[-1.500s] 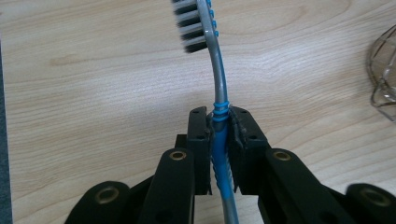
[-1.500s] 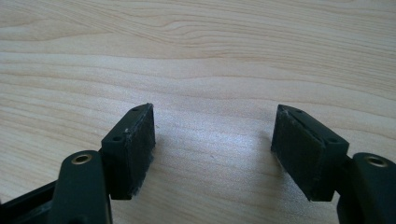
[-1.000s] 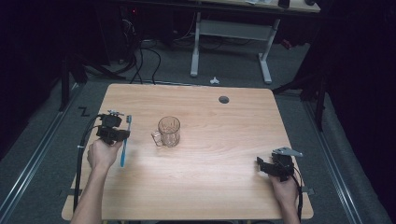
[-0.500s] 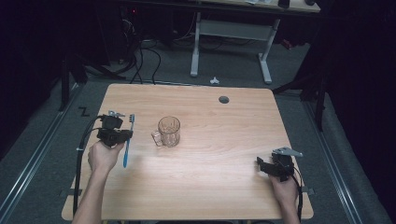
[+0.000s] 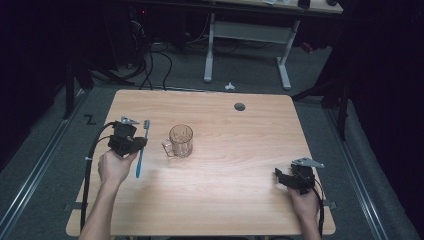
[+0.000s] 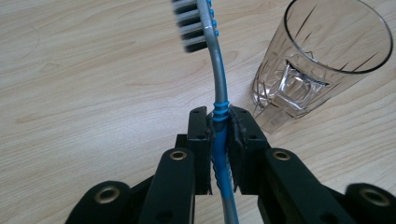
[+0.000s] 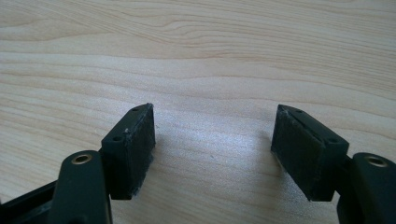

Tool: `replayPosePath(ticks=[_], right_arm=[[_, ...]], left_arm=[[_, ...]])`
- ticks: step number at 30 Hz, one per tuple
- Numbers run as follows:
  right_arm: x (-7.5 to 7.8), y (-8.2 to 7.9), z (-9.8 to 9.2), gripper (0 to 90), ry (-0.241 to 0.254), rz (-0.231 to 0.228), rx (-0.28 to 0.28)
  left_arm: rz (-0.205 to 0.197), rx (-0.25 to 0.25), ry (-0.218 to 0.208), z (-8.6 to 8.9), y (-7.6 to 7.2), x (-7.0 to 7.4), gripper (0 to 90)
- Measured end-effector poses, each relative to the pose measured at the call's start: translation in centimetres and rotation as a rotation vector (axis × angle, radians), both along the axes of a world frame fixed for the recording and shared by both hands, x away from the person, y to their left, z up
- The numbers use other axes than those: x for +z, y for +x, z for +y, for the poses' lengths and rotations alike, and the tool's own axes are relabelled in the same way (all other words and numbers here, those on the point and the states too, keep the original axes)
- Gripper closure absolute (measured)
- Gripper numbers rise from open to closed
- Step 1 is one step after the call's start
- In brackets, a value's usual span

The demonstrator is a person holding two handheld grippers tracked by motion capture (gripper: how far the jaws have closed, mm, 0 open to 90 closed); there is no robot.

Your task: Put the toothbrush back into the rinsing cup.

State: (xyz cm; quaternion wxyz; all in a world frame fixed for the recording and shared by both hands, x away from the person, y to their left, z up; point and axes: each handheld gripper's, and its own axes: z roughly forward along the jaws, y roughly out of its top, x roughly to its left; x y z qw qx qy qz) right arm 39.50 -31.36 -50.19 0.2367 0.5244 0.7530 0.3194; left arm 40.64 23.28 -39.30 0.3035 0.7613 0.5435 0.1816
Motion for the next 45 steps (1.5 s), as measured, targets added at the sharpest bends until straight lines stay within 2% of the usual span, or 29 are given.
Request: replayPosePath(ticks=[12, 19, 27, 37, 45], right_arm=[[0.0, 0.0, 0.0, 30.4, 0.0, 0.0, -0.001], [0.0, 0.0, 0.0, 30.5, 0.0, 0.0, 0.0], [0.0, 0.0, 0.0, 30.5, 0.0, 0.0, 0.0], [0.0, 0.0, 0.0, 30.5, 0.0, 0.0, 0.0], [0.0, 0.0, 0.0, 30.5, 0.0, 0.0, 0.001]], left_arm=[[-0.032, -0.016, -0.045, -0.3, -0.5, 0.7, 79.6], [-0.055, -0.022, -0.057, -0.7, -0.5, 1.3, 79.6], [-0.085, -0.033, -0.101, -1.3, -0.2, 1.9, 79.8], [-0.095, -0.066, -0.1, -2.4, 0.5, 2.7, 79.7], [-0.093, -0.066, -0.1, -2.6, 1.3, 3.0, 79.6]])
